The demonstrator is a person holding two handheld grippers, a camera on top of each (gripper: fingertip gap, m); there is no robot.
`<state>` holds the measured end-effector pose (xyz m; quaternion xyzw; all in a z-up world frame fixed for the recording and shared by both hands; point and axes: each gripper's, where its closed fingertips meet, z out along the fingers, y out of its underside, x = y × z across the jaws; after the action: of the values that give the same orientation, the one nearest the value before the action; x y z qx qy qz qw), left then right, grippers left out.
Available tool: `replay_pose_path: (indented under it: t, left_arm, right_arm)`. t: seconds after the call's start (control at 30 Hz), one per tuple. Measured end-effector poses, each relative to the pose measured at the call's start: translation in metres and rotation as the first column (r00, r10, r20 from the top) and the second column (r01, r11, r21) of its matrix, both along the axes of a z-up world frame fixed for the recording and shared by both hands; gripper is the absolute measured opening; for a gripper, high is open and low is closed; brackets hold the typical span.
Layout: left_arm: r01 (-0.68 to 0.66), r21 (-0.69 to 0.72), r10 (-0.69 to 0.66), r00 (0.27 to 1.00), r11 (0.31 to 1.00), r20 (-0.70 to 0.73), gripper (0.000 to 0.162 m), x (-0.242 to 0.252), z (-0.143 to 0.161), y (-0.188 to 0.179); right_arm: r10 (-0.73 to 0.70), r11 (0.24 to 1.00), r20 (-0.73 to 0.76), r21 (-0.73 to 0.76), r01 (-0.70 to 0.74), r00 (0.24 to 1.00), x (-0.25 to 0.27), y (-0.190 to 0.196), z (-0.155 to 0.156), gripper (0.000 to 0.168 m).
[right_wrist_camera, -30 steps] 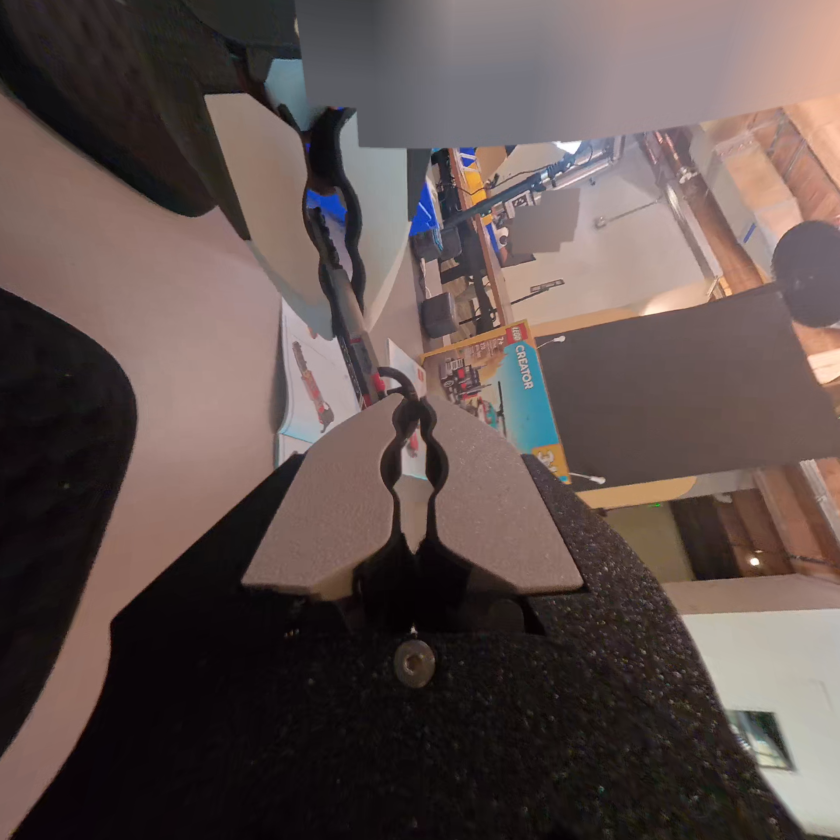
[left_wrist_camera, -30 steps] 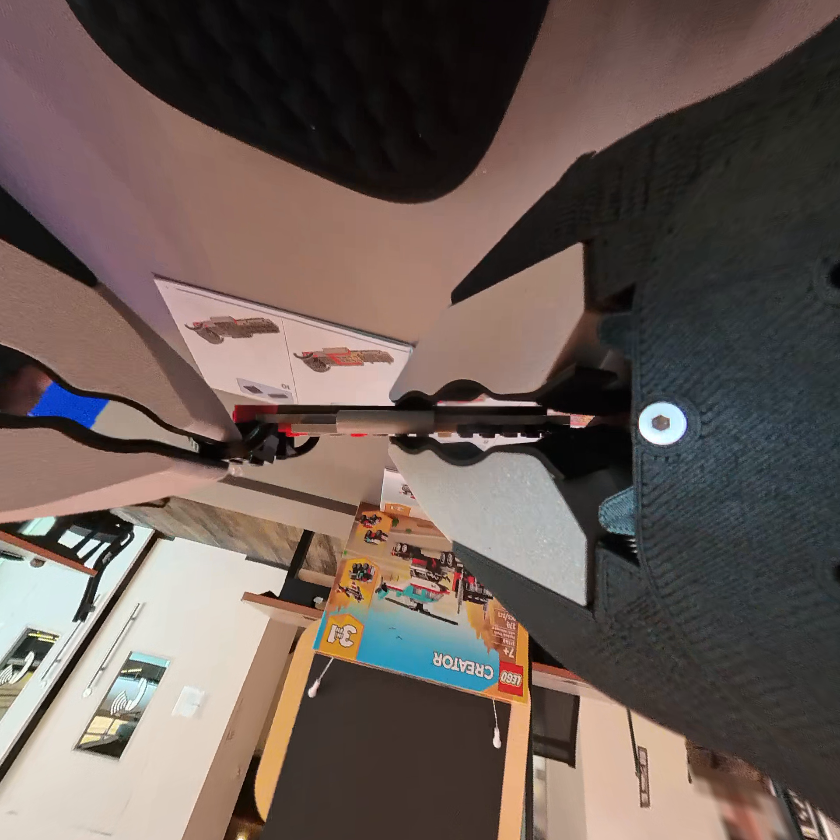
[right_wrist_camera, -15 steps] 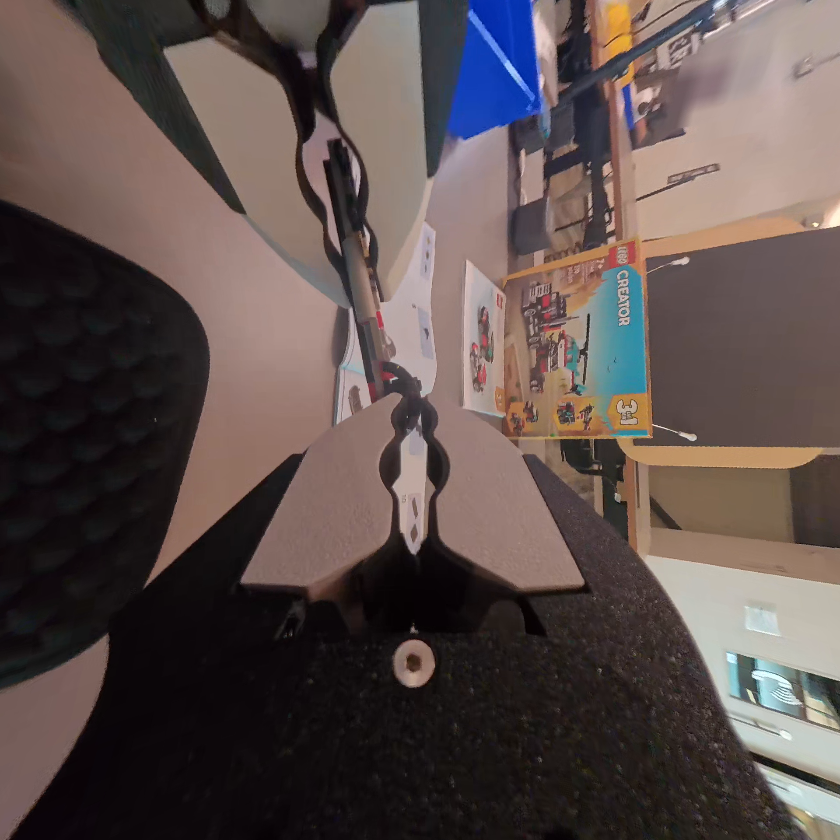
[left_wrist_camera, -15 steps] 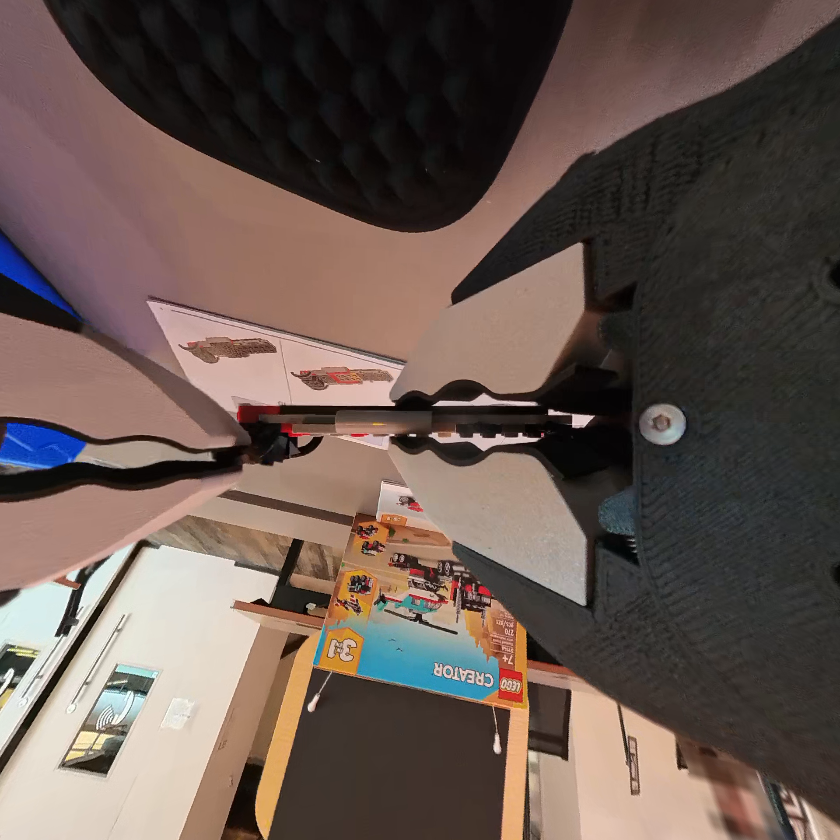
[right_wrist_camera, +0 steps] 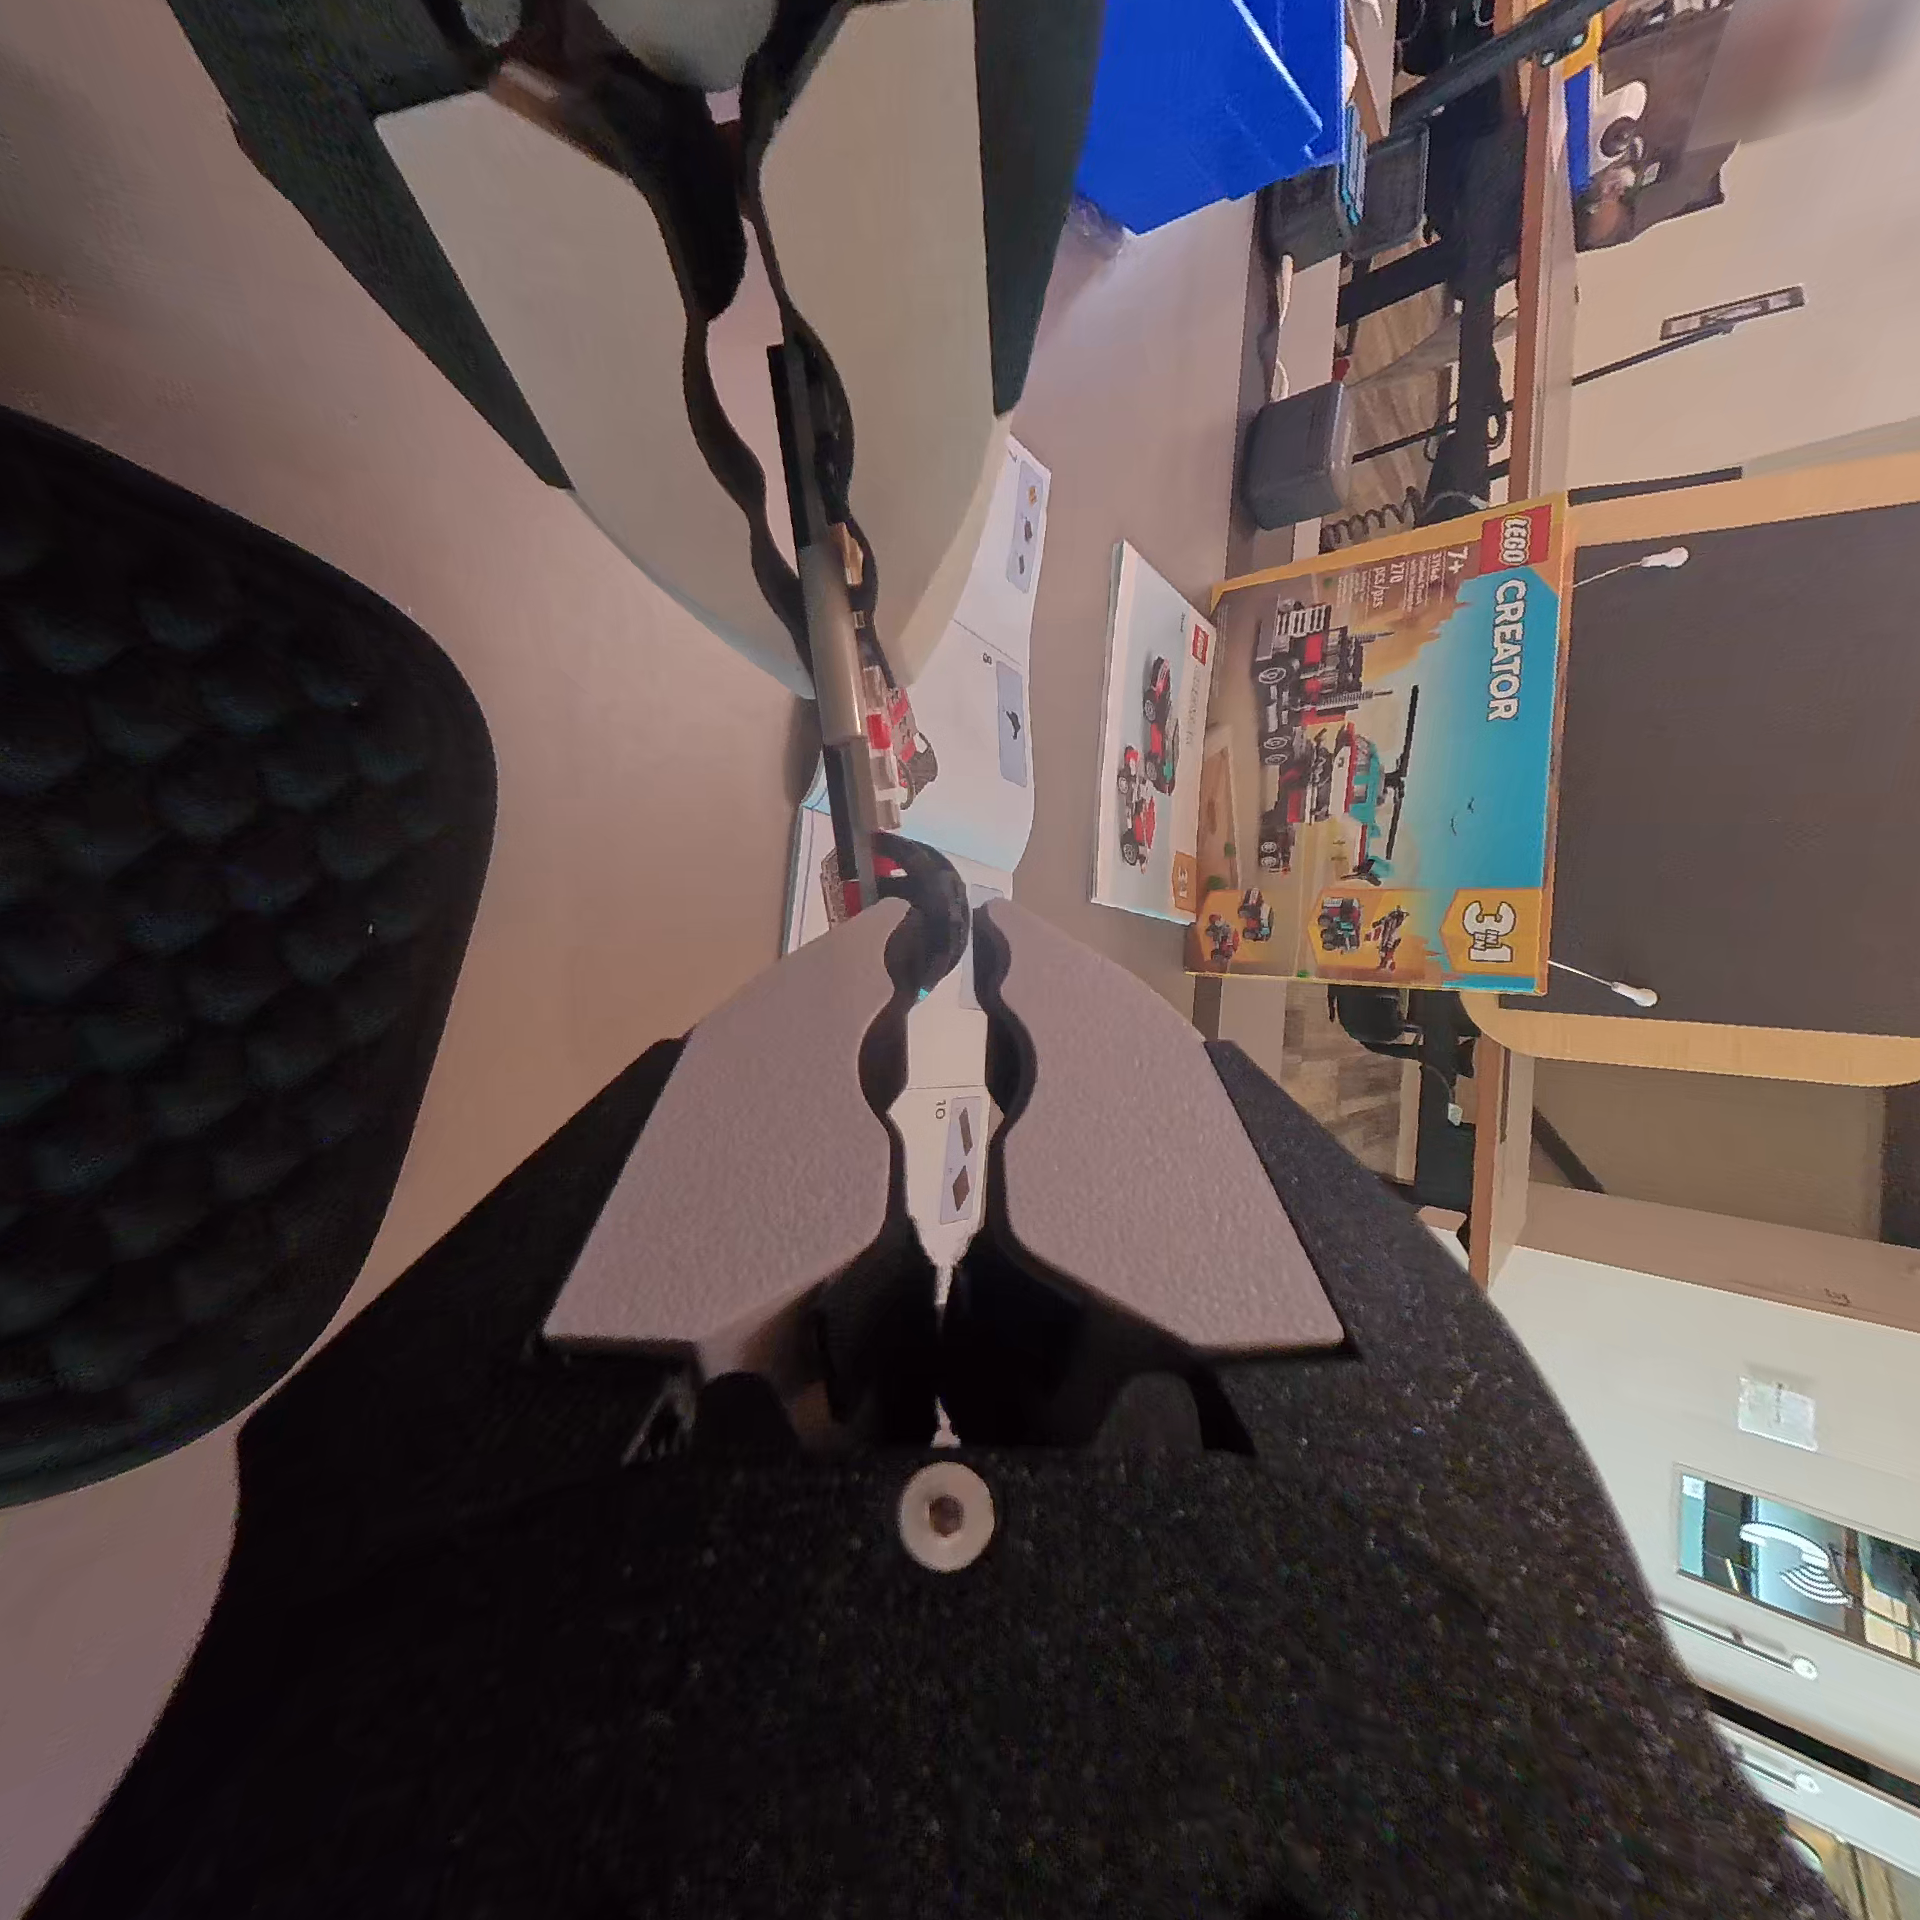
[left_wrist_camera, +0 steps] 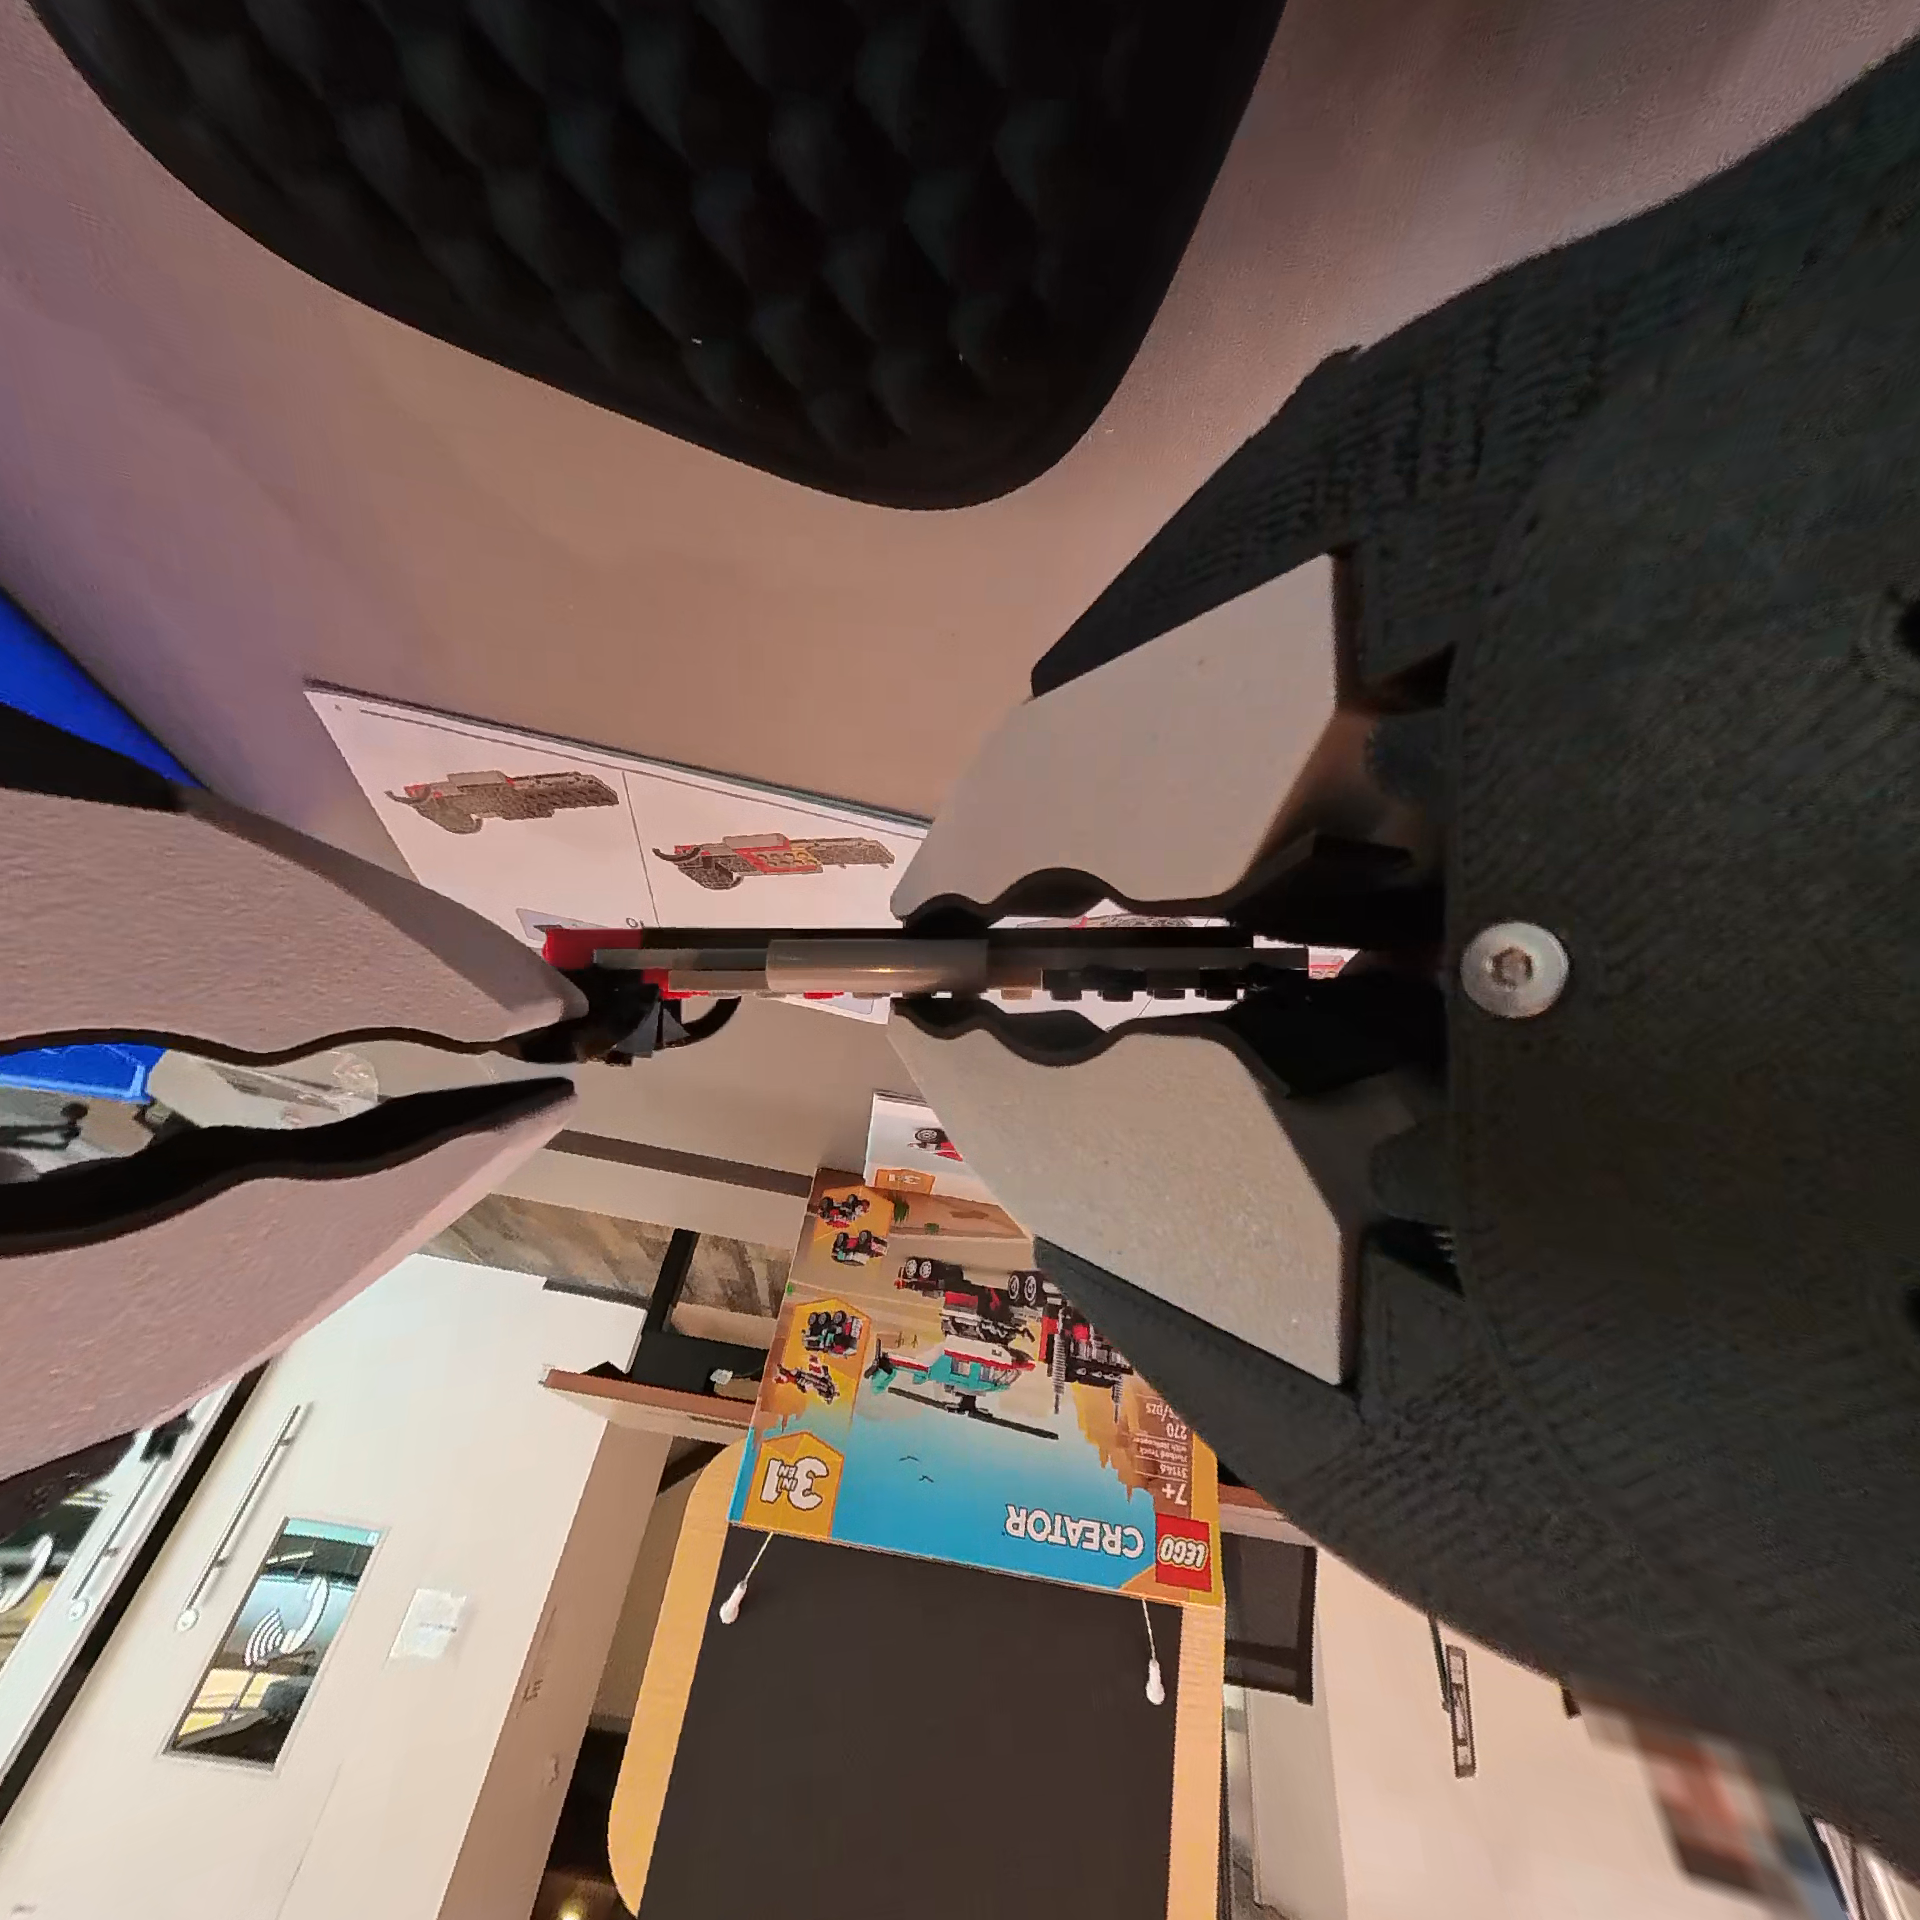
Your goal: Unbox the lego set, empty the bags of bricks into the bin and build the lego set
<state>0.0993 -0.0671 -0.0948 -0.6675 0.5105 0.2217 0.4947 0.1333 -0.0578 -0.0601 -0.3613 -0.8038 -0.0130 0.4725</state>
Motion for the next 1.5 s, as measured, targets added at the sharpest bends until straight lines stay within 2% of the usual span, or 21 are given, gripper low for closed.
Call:
replay_pose_path:
  t: [0.63,0.8,0.97,1.03,1.17,1.27,1.37,1.5]
  left_arm:
    - [0.009,-0.002,-0.009,1.0,1.0,0.023,0.012,0.003,0.001,0.002]
    - [0.027,-0.024,-0.026,1.0,0.999,0.017,0.012,0.007,-0.002,0.001]
    - [0.028,-0.038,-0.026,0.998,0.999,0.057,0.012,0.008,0.001,0.001]
    - [0.033,-0.039,-0.03,0.998,0.999,0.063,0.012,0.009,0.002,0.0]
    - [0.041,-0.047,-0.038,0.997,0.998,0.072,0.012,0.011,0.004,-0.001]
    - [0.045,-0.047,-0.041,0.996,0.998,0.081,0.012,0.012,0.007,-0.001]
    - [0.055,-0.042,-0.052,0.995,0.998,0.081,0.012,0.014,0.011,-0.002]
    - [0.057,0.004,-0.057,0.998,0.998,0.029,0.012,0.015,0.017,-0.002]
  right_arm:
    - [0.008,0.999,-0.017,-0.052,-0.009,1.0,-0.001,-0.004,0.002,0.014]
    - [0.027,0.994,0.014,-0.106,-0.025,1.0,0.001,-0.008,-0.003,0.022]
    - [0.032,0.997,0.022,-0.067,-0.03,0.999,0.001,-0.007,-0.009,0.039]
    - [0.03,1.0,0.022,-0.001,-0.03,0.999,0.001,-0.004,-0.01,0.043]
    - [0.072,0.986,-0.015,0.149,-0.069,0.997,-0.002,-0.003,-0.005,0.04]
    - [0.071,0.97,0.009,0.232,-0.071,0.997,-0.001,0.001,-0.005,0.037]
    - [0.085,0.957,0.03,0.275,-0.089,0.996,-0.001,-0.001,-0.006,0.027]
    - [0.074,0.955,0.018,0.286,-0.076,0.997,0.0,0.001,-0.004,0.025]
